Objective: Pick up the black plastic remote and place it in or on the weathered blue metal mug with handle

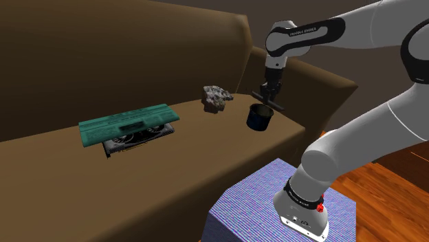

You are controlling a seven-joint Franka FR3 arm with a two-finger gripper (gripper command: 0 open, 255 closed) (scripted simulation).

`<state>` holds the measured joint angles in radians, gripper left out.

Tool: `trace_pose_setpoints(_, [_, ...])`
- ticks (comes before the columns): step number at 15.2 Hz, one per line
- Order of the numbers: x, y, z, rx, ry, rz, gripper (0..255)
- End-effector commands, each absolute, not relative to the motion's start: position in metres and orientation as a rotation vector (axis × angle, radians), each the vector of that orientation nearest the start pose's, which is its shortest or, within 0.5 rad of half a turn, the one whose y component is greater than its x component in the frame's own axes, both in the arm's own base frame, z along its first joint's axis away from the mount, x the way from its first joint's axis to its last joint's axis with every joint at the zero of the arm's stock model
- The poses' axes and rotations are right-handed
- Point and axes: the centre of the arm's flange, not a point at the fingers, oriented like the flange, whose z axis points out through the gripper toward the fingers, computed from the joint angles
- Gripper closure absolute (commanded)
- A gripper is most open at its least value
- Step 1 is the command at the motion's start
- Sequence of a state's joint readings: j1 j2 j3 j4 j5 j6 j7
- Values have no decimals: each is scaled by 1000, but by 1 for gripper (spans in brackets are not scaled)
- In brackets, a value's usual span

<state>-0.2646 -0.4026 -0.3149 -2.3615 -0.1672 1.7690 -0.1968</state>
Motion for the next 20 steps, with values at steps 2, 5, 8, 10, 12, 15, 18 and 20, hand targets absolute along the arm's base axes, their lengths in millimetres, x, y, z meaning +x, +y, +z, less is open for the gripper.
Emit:
trace_pose_setpoints(2, [330, -240, 440, -3053, 456, 315, 255])
trace_pose_setpoints(5, [330, -240, 431, -3053, 456, 315, 255])
trace_pose_setpoints(8, [330, -240, 431, -3053, 456, 315, 255])
trace_pose_setpoints(10, [330, -240, 431, -3053, 456, 315, 255])
trace_pose_setpoints(12, [330, -240, 431, -3053, 456, 315, 255])
trace_pose_setpoints(15, [330, -240, 431, -3053, 456, 315, 0])
trace_pose_setpoints(18, [330, -240, 431, -3053, 456, 315, 0])
trace_pose_setpoints(20, [335, -242, 456, -3053, 456, 315, 0])
